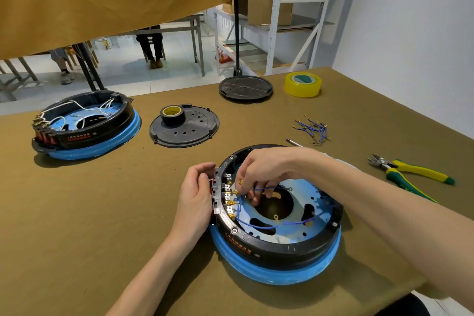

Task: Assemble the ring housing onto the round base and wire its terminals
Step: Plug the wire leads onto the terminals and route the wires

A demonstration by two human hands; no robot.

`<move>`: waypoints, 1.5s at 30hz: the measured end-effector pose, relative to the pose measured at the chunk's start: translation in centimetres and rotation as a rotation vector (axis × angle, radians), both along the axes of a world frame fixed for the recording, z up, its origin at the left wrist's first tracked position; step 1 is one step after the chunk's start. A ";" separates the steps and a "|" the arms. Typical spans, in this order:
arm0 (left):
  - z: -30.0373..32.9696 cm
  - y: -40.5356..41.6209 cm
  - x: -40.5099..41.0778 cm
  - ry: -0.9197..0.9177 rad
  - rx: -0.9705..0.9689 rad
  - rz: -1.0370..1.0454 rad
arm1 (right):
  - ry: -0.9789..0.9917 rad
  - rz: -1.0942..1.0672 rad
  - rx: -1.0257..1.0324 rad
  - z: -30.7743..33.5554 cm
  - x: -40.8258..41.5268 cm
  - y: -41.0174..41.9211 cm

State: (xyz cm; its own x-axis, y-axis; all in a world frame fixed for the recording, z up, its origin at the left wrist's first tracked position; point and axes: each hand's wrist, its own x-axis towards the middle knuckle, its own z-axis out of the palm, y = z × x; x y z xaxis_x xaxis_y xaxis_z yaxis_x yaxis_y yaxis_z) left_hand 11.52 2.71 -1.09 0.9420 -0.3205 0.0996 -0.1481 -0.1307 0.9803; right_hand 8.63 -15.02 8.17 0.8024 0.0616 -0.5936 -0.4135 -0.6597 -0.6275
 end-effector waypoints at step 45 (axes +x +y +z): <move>-0.2 -0.1 0.0 -0.006 -0.028 0.012 | -0.419 -0.057 -0.124 -2.5 -3.8 3.2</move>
State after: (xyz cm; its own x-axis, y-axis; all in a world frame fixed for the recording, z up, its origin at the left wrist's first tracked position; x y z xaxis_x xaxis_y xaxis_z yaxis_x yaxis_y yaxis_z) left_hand 11.53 2.62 -1.30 0.9450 -0.3065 0.1140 -0.1527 -0.1053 0.9826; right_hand 4.79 -11.85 5.71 0.9755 -0.0407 -0.2162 -0.1780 -0.7239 -0.6666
